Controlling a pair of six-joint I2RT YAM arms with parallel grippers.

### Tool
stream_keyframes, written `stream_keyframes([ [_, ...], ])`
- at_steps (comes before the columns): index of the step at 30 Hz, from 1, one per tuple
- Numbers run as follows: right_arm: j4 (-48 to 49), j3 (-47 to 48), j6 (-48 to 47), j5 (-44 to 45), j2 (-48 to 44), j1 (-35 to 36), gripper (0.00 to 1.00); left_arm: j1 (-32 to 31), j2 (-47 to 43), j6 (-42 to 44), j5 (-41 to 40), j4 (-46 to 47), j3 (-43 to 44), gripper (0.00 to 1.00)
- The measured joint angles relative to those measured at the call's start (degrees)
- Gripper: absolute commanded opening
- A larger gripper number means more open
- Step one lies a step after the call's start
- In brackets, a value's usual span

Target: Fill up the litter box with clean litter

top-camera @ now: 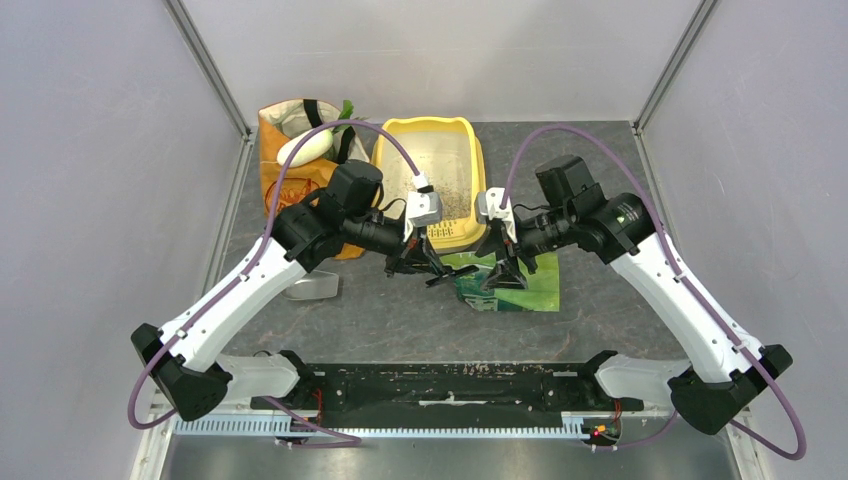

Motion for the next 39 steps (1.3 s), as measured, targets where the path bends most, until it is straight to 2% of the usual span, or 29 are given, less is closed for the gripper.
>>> stream_keyframes([
  [2, 0.9, -0.3, 0.5, 0.5, 0.0, 0.8, 0.56, -0.5, 0.0, -0.8, 0.0, 1.1, 0.0, 0.02],
  [10, 3.7, -0.6, 2.8, 1.8, 0.0, 2.2, 0.21, -1.1, 0.7, -3.8, -0.3, 3.4, 0.0, 0.02],
  [12, 3.7, -0.7, 2.8, 1.8, 0.0, 2.3, 0.15, -1.1, 0.7, -4.5, -0.7, 4.1, 0.0, 0.02],
  [13, 3.7, -0.7, 2.8, 1.8, 0.0, 2.4, 0.13, -1.0, 0.7, -4.8, -0.8, 4.2, 0.0, 0.05],
  [15, 3.5, -0.7, 2.6, 1.8, -0.1, 2.4, 0.1, -1.0, 0.7, -5.2, -0.9, 4.3, 0.0, 0.33],
  [16, 3.5, -0.7, 2.5, 1.8, -0.1, 2.4, 0.1, -0.8, 0.7, -5.3, -1.1, 4.3, 0.0, 0.51],
  [17, 3.3, -0.7, 2.5, 2.0, -0.1, 2.5, 0.1, -0.7, 0.6, -5.4, -1.1, 4.4, 0.0, 0.62],
  [23, 2.7, -1.0, 2.6, 3.2, -0.4, 2.5, 0.09, 3.4, -5.1, -5.9, -1.7, 5.8, -3.1, 0.83],
  [27, 3.0, -1.5, 3.0, 3.6, -0.6, 2.6, 0.09, 2.2, -9.1, -6.2, -1.4, 7.5, -5.8, 0.85],
  [34, 3.8, -1.5, 4.5, 4.1, -0.6, 2.5, 0.09, -1.7, -6.4, -9.6, -7.1, 14.6, -8.4, 0.86],
  [39, 4.2, -1.5, 5.8, 4.5, -0.6, 2.5, 0.08, -3.5, -5.5, -10.1, -8.9, 16.9, -9.6, 0.7],
])
